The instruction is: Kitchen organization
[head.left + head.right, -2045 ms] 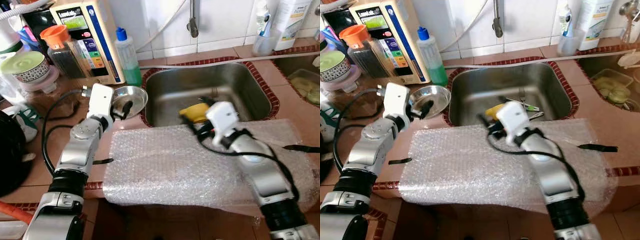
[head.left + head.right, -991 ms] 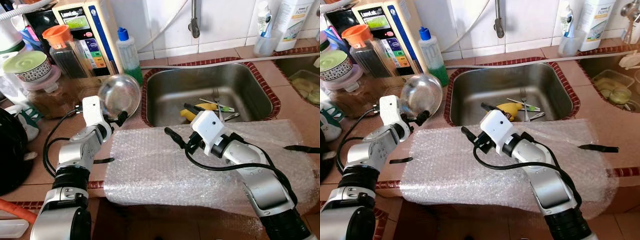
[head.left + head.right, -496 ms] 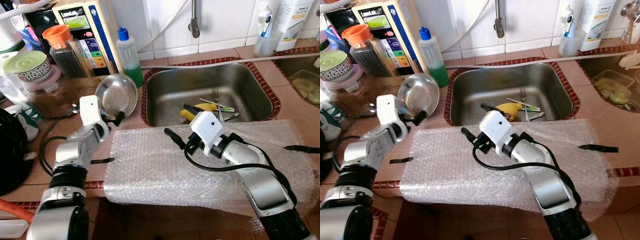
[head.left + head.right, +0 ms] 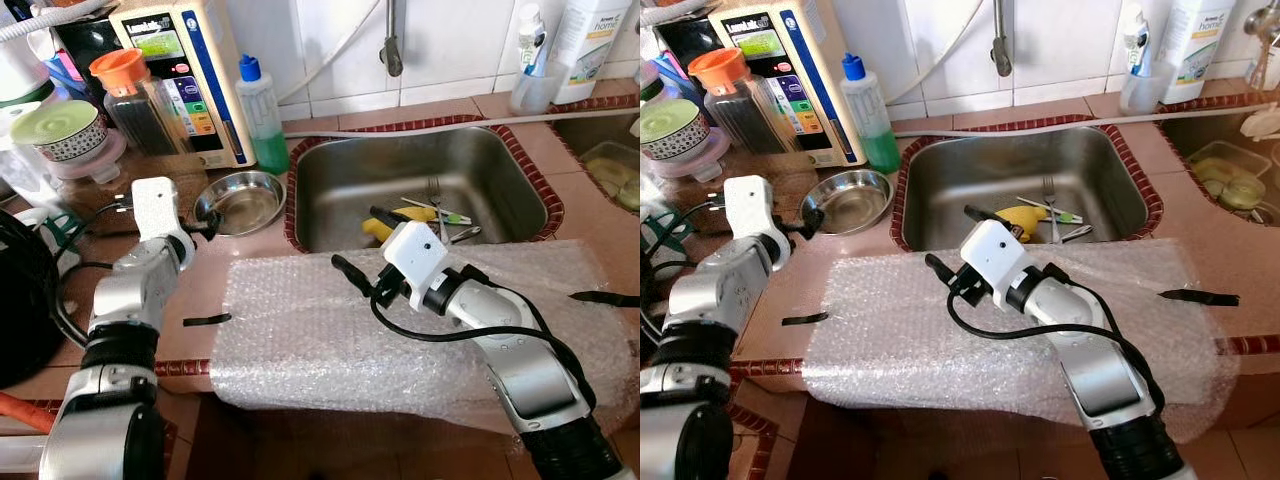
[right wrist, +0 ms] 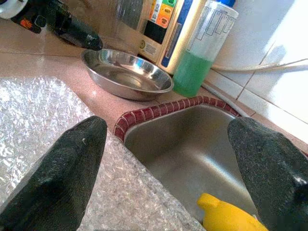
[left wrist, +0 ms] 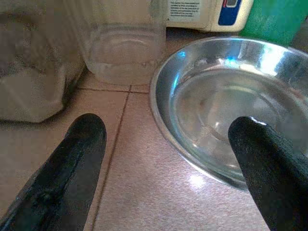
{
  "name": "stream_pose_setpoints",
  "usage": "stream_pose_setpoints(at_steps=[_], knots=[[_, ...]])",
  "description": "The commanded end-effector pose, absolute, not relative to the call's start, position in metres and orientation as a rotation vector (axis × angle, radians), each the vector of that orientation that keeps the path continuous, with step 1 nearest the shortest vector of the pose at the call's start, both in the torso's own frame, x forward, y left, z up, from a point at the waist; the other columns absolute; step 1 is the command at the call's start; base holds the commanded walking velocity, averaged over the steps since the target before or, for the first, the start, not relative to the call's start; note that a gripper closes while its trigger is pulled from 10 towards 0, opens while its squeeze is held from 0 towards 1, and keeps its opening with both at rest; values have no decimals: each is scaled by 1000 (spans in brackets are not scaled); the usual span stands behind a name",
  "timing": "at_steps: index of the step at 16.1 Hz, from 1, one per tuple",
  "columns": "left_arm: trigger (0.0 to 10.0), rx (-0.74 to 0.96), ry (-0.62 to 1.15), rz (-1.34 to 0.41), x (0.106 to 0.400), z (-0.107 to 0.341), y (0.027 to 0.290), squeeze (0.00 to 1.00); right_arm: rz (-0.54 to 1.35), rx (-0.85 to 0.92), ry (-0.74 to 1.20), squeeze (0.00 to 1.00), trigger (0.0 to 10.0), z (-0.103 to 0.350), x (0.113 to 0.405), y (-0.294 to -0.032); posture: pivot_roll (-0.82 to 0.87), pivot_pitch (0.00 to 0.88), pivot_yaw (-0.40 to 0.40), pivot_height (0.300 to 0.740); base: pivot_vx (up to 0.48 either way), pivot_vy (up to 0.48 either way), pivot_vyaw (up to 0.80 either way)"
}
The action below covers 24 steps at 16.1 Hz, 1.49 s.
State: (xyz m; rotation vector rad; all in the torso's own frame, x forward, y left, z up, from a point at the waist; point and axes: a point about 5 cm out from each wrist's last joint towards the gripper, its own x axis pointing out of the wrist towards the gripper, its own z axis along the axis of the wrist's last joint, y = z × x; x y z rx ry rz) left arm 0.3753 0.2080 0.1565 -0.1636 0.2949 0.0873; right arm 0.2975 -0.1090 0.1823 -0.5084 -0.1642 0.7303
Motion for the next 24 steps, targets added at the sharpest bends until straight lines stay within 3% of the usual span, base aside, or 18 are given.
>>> stream_pose_setpoints(at_steps=[1,10,11,12,13,14,15,24], knots=[[10000,-196,322,103,377,156,207,0,746,-516,-184,671,10000,186,299,-105,-320,86,191,740,0,0,0],[10000,-356,423,102,380,137,178,0,767,-514,-191,612,10000,187,294,-100,-337,93,199,740,0,0,0],[10000,-383,433,100,380,136,176,0,794,-499,-194,592,10000,187,291,-98,-338,94,200,740,0,0,0],[9725,-402,432,103,380,135,176,0,809,-485,-197,502,10000,188,289,-97,-338,94,200,740,0,0,0],[4078,-412,431,104,380,135,176,0,815,-483,-197,451,10000,188,288,-96,-341,93,199,740,0,0,0],[1020,-417,433,113,380,135,177,0,816,-487,-195,424,10000,188,288,-96,-340,93,199,740,0,0,0],[0,-409,438,124,379,134,180,0,816,-493,-193,408,10000,188,288,-96,-338,93,198,740,0,0,0],[0,-397,411,299,370,133,225,0,818,-515,-188,380,10000,187,292,-95,-316,91,194,740,0,0,0]])
